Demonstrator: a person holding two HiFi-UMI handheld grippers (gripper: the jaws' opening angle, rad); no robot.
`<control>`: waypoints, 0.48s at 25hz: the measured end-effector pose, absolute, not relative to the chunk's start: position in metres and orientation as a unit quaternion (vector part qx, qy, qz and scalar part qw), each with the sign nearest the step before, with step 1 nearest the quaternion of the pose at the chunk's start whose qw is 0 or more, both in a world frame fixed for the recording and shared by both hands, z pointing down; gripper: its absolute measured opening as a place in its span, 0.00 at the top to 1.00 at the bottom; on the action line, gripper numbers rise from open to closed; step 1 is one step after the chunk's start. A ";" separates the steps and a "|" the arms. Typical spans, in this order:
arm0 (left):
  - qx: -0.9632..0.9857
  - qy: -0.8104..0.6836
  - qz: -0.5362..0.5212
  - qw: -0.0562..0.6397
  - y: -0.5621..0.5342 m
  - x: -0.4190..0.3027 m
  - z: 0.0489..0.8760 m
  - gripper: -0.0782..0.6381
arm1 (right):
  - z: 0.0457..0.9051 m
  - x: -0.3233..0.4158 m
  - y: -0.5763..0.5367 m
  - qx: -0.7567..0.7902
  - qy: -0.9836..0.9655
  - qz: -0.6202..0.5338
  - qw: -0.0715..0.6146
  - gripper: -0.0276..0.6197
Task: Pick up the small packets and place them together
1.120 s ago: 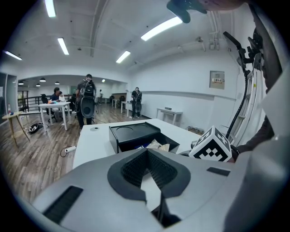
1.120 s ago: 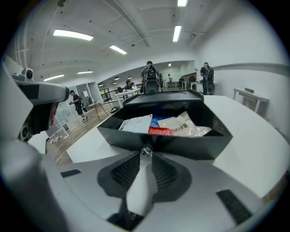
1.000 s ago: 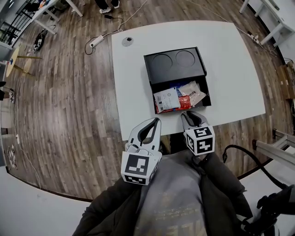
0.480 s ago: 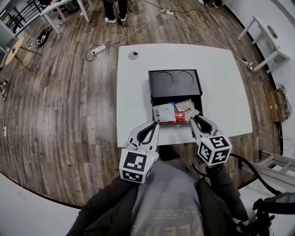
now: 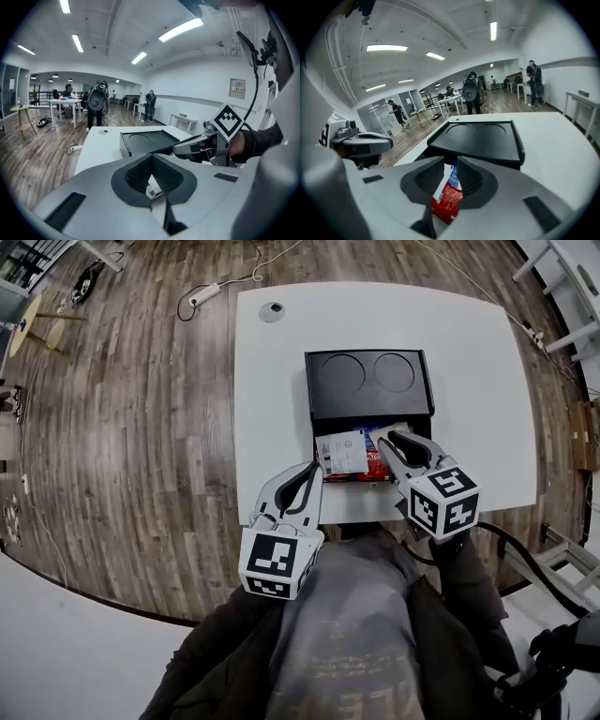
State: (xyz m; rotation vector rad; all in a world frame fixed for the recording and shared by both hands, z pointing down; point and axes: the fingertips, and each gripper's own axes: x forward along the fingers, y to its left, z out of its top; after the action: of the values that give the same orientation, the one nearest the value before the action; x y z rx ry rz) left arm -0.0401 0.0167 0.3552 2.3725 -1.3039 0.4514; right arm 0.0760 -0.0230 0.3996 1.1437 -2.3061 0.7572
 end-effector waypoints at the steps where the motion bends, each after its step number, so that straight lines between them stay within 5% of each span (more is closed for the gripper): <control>1: 0.843 -0.471 0.165 0.202 0.013 -0.041 0.359 0.89 | 0.405 0.073 -0.027 0.401 -0.839 0.283 0.233 0.84; 12: 0.805 -0.507 0.189 0.245 -0.003 -0.055 0.390 0.89 | 0.463 0.040 -0.033 0.286 -0.837 0.329 0.330 0.77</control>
State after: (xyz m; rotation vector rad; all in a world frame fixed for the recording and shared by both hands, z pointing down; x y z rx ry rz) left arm -0.0547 -0.0027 0.3898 2.1968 -1.3847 0.5158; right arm 0.0404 -0.0327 0.4626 0.7484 -2.1895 0.8618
